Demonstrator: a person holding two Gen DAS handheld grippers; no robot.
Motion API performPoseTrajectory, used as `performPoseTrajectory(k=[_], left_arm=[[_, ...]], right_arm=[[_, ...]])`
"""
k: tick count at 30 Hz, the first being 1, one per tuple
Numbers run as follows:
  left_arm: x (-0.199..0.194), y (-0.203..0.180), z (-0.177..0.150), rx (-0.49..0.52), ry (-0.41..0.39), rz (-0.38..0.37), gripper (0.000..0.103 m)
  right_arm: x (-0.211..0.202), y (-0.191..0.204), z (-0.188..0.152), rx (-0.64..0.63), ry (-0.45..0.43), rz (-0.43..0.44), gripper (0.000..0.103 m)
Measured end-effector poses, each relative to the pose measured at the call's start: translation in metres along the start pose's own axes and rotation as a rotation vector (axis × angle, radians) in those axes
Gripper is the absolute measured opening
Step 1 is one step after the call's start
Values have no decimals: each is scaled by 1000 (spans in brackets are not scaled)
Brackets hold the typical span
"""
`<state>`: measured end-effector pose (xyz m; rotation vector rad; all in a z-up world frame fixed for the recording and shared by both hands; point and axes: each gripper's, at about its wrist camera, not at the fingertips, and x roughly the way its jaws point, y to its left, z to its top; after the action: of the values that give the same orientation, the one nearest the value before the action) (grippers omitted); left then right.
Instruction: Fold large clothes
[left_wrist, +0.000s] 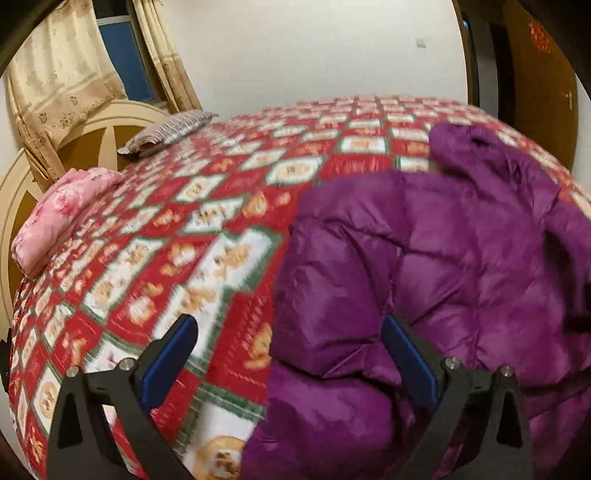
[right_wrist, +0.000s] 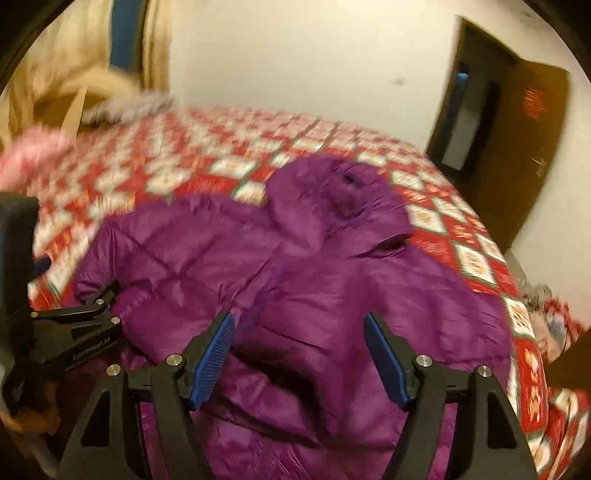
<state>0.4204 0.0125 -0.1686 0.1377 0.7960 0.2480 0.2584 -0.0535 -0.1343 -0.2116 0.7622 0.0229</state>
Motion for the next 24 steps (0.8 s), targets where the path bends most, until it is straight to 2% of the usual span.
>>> performPoseTrajectory(k=[2, 4, 7, 11, 13, 15, 17, 21, 24], left_arm=[[3, 1, 2, 8, 18, -36, 103], [6, 2, 2, -6, 30, -43, 103], [7, 3, 1, -16, 38, -60, 103], [11, 5, 1, -27, 44, -73, 103], [12, 6, 1, -26, 44, -71, 103], [12, 5, 1, -22, 41, -67, 103], [12, 4, 1, -14, 37, -55, 103], [0, 5, 2, -2, 21, -61, 103], [-18, 7, 8, 43, -13, -103, 103]], right_arm=[[18, 3, 0, -32, 45, -54, 73], [24, -11, -5, -2, 59, -110, 73], [17, -56, -20, 115, 60, -198, 73], [-15, -134, -61, 353, 68, -266, 73], [-31, -170, -86, 428, 98, -389, 73], [-43, -189, -102, 478, 123, -458, 73], [-58, -195, -105, 510, 88, -422, 73], [-78, -165, -74, 453, -47, -240, 73], [-59, -140, -49, 378, -24, -119, 73]])
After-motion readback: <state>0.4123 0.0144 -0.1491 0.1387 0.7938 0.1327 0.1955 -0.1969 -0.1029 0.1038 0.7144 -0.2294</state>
